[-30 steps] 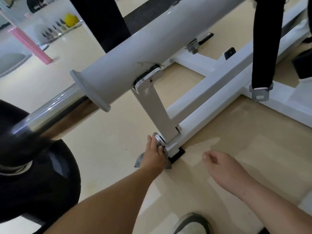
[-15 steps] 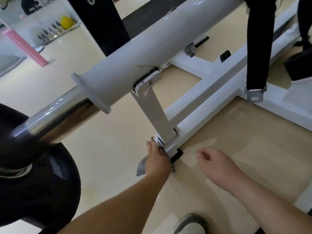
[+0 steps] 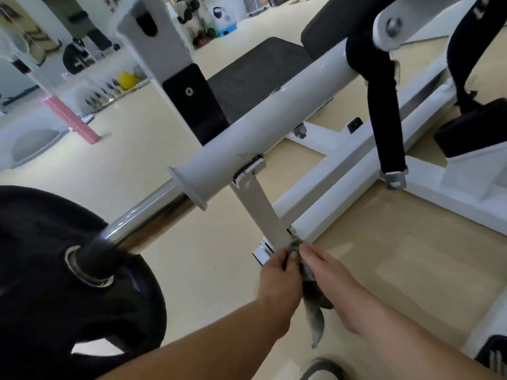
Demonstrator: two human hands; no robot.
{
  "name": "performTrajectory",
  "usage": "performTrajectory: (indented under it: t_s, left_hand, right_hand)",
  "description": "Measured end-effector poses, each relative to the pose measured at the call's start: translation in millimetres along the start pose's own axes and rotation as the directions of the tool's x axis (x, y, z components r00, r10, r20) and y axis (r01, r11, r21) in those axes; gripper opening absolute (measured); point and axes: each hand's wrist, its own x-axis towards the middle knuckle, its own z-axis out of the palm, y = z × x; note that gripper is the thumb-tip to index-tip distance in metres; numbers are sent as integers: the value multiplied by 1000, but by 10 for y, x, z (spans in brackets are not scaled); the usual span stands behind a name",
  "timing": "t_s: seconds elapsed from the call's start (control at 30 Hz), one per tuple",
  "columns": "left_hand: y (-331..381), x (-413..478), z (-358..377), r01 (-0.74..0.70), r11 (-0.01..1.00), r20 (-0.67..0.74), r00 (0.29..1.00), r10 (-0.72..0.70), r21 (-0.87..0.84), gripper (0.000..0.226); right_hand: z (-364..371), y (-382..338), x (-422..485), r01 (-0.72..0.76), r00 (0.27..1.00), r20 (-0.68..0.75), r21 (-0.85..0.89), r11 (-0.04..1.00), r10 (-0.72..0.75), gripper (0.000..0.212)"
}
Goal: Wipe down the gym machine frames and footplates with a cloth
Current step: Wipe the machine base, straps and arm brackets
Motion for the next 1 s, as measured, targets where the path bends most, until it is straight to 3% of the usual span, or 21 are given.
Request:
performTrajectory:
  t_s: [0.1,0.17,0.23,0.37,0.47,0.6,0.67,0.73,0.77,0.87,1.0]
  left_hand:
    - [256,-142,-161,-1,998,63,998,-3,66,27]
    - [466,-285,-304,-53,984,124,992,32,172,28]
    - [665,-486,-483,-118,957,165,983,75,266,29]
    - [1030,-853,-984,-204,869,37,977,211,451,36]
    - [1265,-1157,-1280,-289,814,17,946,325,504,21]
    - [1607,-1382,-1508,-341,687,-52,874,483,642,15]
    - [1758,-1349,-1639,-335,523,-25,824,566,784,13]
    - [1806,-1209,-1764,-224,352,-7,835,551,909,25]
    - [1799,-1131,-1814,-157,364,-45,871,489,918,28]
    - [1670,-923,-1869,-85,559,-85,959,271,825,23]
    - [1564,-806,-1843,-128,608,-38,967,252,784,27]
  right_hand:
    - [102,-119,-64,32,997,69,135,990,-42,22]
    - [156,-223,-129,111,994,-17,135,985,-110,21]
    - [229,-344,-209,208,970,-135,29,978,-202,31]
    - [481,-641,-493,390,874,-256,-140,910,-414,42]
    - [688,-812,-829,545,796,-221,-143,826,-563,43]
    - [747,-1028,-1115,794,539,-152,-239,560,-829,30]
    - [748,-1169,-1161,867,366,-53,-343,361,-929,42]
    - [807,-1260,-1112,851,265,39,-479,215,-963,48]
    - [848,-1287,-1031,818,267,91,-548,175,-959,50]
    - [900,-1350,-667,704,364,238,-703,99,-900,54]
    - [702,-1529,-318,582,323,430,-792,-181,-843,54]
